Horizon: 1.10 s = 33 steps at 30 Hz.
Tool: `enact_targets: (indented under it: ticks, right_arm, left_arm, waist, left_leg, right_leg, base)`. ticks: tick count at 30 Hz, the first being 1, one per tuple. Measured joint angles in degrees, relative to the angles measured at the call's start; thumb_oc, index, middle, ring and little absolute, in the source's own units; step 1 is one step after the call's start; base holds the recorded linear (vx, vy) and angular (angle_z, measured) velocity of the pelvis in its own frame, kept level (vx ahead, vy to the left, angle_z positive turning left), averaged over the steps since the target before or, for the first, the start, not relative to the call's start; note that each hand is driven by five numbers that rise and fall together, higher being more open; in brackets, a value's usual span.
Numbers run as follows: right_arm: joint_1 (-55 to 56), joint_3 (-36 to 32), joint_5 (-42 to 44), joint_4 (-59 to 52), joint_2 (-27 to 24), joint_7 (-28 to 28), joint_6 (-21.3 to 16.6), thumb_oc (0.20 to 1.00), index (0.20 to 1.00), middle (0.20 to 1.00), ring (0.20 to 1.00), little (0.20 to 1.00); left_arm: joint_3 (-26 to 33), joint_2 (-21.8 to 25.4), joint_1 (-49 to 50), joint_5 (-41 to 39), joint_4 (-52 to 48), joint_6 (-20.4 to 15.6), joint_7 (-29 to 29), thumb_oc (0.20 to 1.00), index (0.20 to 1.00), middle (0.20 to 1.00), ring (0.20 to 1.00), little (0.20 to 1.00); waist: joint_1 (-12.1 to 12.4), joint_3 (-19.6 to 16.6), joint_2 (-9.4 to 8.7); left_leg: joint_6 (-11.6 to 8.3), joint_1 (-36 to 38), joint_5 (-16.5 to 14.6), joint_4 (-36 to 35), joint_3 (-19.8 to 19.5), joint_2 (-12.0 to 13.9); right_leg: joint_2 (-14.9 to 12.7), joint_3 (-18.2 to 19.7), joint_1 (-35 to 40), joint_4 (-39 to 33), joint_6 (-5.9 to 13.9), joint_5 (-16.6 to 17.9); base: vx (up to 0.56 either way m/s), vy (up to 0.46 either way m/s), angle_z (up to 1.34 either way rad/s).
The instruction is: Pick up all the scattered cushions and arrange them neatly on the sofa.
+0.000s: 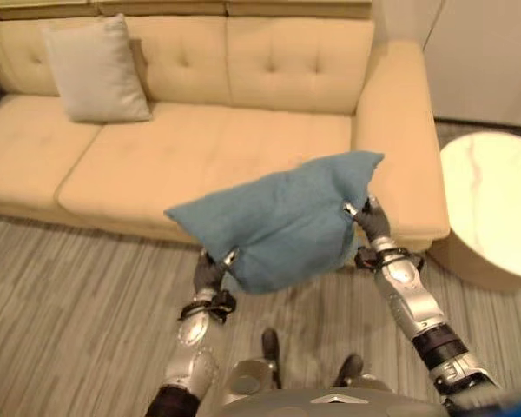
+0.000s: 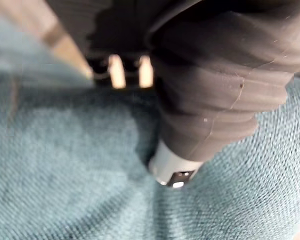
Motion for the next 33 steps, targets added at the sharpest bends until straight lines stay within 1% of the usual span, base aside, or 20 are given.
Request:
enact_targets:
  ticks: [3,4,5,6,8,9,10,13,14,16,18,19,20,22,23,24,26,29,31,33]
  right_arm:
    - [0.2,-0.2,-0.7,-0.9,0.6,0.0,0.3,0.2,0.2,0.2,0.2,0.2]
    - [0.9,-0.5,-0.8,-0.9,0.1,0.0,0.3,0.2,0.2,0.2,0.2,0.2]
    - [0.7,-0.4,-1.2,-1.3,0.1,0.2,0.3,0.2,0.2,0.2,0.2,0.2]
    - [0.6,-0.4,-1.3,-2.0,0.7,0.2,0.1,0.2,0.2,0.2,0.2,0.2]
    - [0.3,-0.2,-1.3,-2.9,1.2,0.2,0.1,0.2,0.2,0.2,0.2,0.2]
    - [0.2,-0.2,-1.3,-3.1,0.7,0.2,0.1,0.2,0.2,0.2,0.2,0.2]
    - [-0.2,-0.1,-1.4,-3.0,-0.3,0.2,0.2,0.2,0.2,0.2,0.2,0.2]
    - [-0.1,-0.1,-1.3,-2.8,-0.1,0.1,0.2,0.2,0.2,0.2,0.2,0.2]
    - [0.2,-0.2,-1.2,-2.7,-0.3,0.1,0.2,0.2,0.2,0.2,0.2,0.2]
    - [0.2,-0.5,-1.1,-2.6,-2.3,0.1,0.2,0.2,0.2,0.2,0.2,0.2]
    - [0.3,-0.7,-1.1,-2.6,-3.6,0.1,0.3,0.2,0.2,0.2,0.2,0.2]
    - [0.4,-0.9,-1.2,-2.5,-4.3,0.1,0.3,0.2,0.2,0.2,0.2,0.2]
    - [0.3,-1.4,-1.2,-2.3,-4.6,0.1,0.3,0.2,0.2,0.2,0.2,0.2]
    - [0.2,-1.7,-1.2,-2.3,-4.2,0.1,0.3,0.2,0.2,0.2,0.2,0.2]
    - [0.2,-2.0,-1.1,-2.3,-3.9,0.1,0.3,0.2,0.2,0.2,0.2,0.2]
    - [0.3,-1.9,-1.1,-2.3,-3.7,0.1,0.3,0.2,0.2,0.2,0.2,0.2]
    - [0.3,-1.9,-1.1,-2.4,-3.7,0.1,0.3,0.2,0.2,0.2,0.2,0.2]
    - [0.3,-2.0,-1.1,-2.5,-3.6,0.0,0.3,0.2,0.2,0.2,0.2,0.2]
    - [0.2,-2.0,-1.1,-2.4,-3.5,-0.2,0.3,0.2,0.2,0.2,0.2,0.2]
    - [0.4,-1.6,-1.2,-1.9,-3.3,-0.2,0.3,0.2,0.2,0.2,0.2,0.2]
  left_arm:
    - [-0.4,0.5,-0.7,0.1,0.2,1.1,-0.2,0.2,0.2,0.2,0.2,0.2]
    - [-1.0,1.1,-0.4,0.2,0.3,1.2,-0.2,0.2,0.2,0.2,0.2,0.2]
    - [-1.0,1.8,-0.5,0.2,0.1,0.9,-0.3,0.2,0.2,0.2,0.2,0.2]
    - [-0.7,2.4,-1.3,0.2,0.1,0.5,-0.8,0.2,0.2,0.2,0.2,0.2]
    - [0.8,3.1,-3.2,0.1,0.5,0.5,-0.7,0.2,0.2,0.2,0.2,0.2]
    - [0.8,3.6,-3.9,0.1,0.6,0.5,-0.7,0.2,0.2,0.2,0.2,0.2]
    - [0.6,3.9,-4.0,0.2,0.6,0.5,-0.8,0.2,0.2,0.2,0.2,0.2]
    - [0.4,4.3,-4.0,0.3,0.7,0.4,-0.8,0.2,0.2,0.2,0.2,0.2]
    - [0.3,4.0,-3.6,0.5,0.7,0.5,-0.8,0.2,0.2,0.2,0.2,0.2]
    - [-0.7,2.9,-3.3,0.6,0.6,0.5,-0.8,0.2,0.2,0.2,0.2,0.2]
    - [-1.6,2.6,-3.4,0.5,0.6,0.5,-0.8,0.2,0.2,0.2,0.2,0.2]
    - [-2.2,2.6,-3.3,0.6,0.6,0.7,-0.9,0.2,0.2,0.2,0.2,0.2]
    - [-2.9,2.5,-3.4,0.6,0.6,1.2,-1.2,0.2,0.2,0.2,0.2,0.2]
    - [-2.9,2.4,-3.3,0.6,0.7,1.2,-1.2,0.2,0.2,0.2,0.2,0.2]
    - [-2.9,2.4,-3.7,0.6,0.9,1.3,-1.3,0.2,0.2,0.2,0.2,0.2]
    - [-2.8,2.5,-3.6,0.6,0.9,1.3,-1.3,0.2,0.2,0.2,0.2,0.2]
    - [-2.7,2.6,-3.4,0.6,0.9,1.3,-1.5,0.2,0.2,0.2,0.2,0.2]
    - [-2.6,2.8,-3.8,0.6,0.9,1.4,-1.6,0.2,0.2,0.2,0.2,0.2]
    - [-2.6,2.8,-3.7,0.6,0.9,1.5,-1.6,0.2,0.2,0.2,0.2,0.2]
    - [-2.6,3.0,-3.1,0.6,0.9,1.6,-1.6,0.2,0.2,0.2,0.2,0.2]
  waist:
    - [-0.5,0.6,0.64]
    - [-1.2,0.2,0.92]
    - [-1.2,-0.4,0.51]
    - [-1.5,-0.5,0.04]
    - [-2.1,-0.1,-2.18]
    - [-2.4,0.1,-2.19]
    - [-2.8,0.7,-1.49]
    - [-4.2,0.9,-1.96]
    - [-4.8,0.9,-2.21]
    - [-3.9,0.9,-0.83]
    - [-3.9,1.0,-1.14]
    - [-3.9,1.1,-1.26]
    - [-4.1,1.4,-1.56]
    - [-3.7,2.0,-2.76]
    - [-3.5,2.7,-4.08]
    - [-3.2,2.9,-4.82]
    - [-3.2,3.0,-4.94]
    - [-3.0,3.0,-5.39]
    - [-1.8,3.1,-5.61]
    - [-0.2,2.8,-4.71]
  left_leg:
    - [2.36,-1.5,-1.5,5.8,-1.0,-0.3]
    - [3.07,1.3,-1.7,4.8,-1.6,0.1]
    - [3.81,2.3,-2.8,3.6,-2.1,0.0]
    - [3.85,2.3,-4.4,2.5,-3.6,-0.5]
    - [4.7,1.8,-3.6,1.3,-6.2,-1.3]
    - [4.58,1.4,-2.9,0.7,-7.6,-0.9]
    - [4.36,1.4,-2.7,0.3,-8.4,-0.6]
    - [3.19,1.6,-2.4,-0.2,-11.5,-1.6]
    - [1.91,2.1,-2.7,-1.1,-14.7,-2.0]
    - [0.83,1.3,-2.8,-0.7,-16.4,0.1]
    - [-0.86,-0.1,-3.3,2.1,-17.4,0.9]
    - [-0.91,-0.1,-3.2,2.6,-16.7,1.1]
    - [-1.89,-0.9,-3.5,5.2,-15.7,1.7]
    - [-2.08,-2.6,-3.5,10.5,-13.3,1.4]
    - [-2.39,-5.5,-3.6,17.5,-11.0,1.0]
    - [-2.39,-6.5,-4.2,18.5,-9.3,1.0]
    - [-2.29,-7.4,-4.3,15.7,-7.2,1.0]
    - [-2.47,-9.7,-3.8,11.2,-6.9,0.0]
    - [-2.63,-10.9,-2.7,7.8,-8.5,-0.6]
    - [-2.65,-10.2,-0.7,3.2,-10.0,0.2]
  right_leg:
    - [-3.0,0.1,-1.2,9.6,0.23,-0.2]
    - [-4.6,2.5,-3.1,17.9,1.53,-2.0]
    - [-4.6,4.9,-4.4,19.7,3.21,-3.1]
    - [-3.6,9.3,-6.6,21.2,3.94,-5.2]
    - [0.8,19.2,-10.3,20.8,2.08,-8.2]
    - [3.5,22.1,-12.4,18.4,1.43,-7.6]
    - [5.4,23.7,-15.4,13.9,1.9,-5.2]
    - [4.7,23.4,-17.1,6.2,2.66,1.6]
    - [4.6,23.1,-15.6,4.8,0.39,5.9]
    - [7.0,21.4,-13.8,2.1,-0.11,5.8]
    - [7.6,19.0,-13.0,1.7,-1.61,5.5]
    - [7.9,18.4,-12.6,1.7,-2.45,5.0]
    - [8.0,17.3,-11.5,1.4,-3.56,4.3]
    - [7.7,17.2,-9.7,0.4,-3.86,4.1]
    - [7.3,17.2,-7.7,-1.4,-4.86,3.7]
    - [7.1,17.1,-6.9,-2.0,-5.31,3.8]
    - [7.3,16.7,-5.9,-2.4,-6.46,3.2]
    - [7.5,17.3,-5.9,-2.8,-7.07,2.9]
    - [7.7,19.4,-5.8,-3.1,-7.35,3.2]
    - [8.5,22.0,-4.6,-3.1,-6.56,2.6]
  base:
    - [0.02,0.154,0.4]
    - [0.05,0.049,0.49]
    - [0.09,0.051,0.45]
    - [0.07,0.005,0.4]
    - [0.13,-0.024,0.57]
    - [0.22,-0.055,0.62]
    - [0.11,-0.031,0.68]
    - [0.18,-0.063,0.73]
    - [0.14,-0.107,0.93]
    - [0.17,-0.108,0.62]
    - [0.15,-0.088,0.48]
    - [0.19,-0.114,0.55]
    - [0.16,-0.081,0.41]
    - [0.14,-0.03,0.23]
    - [0.19,-0.024,0.09]
    - [0.15,-0.014,0.07]
    - [0.21,0.018,0.02]
    - [0.19,0.058,-0.03]
    - [0.26,0.122,-0.48]
    - [0.22,0.139,-0.74]
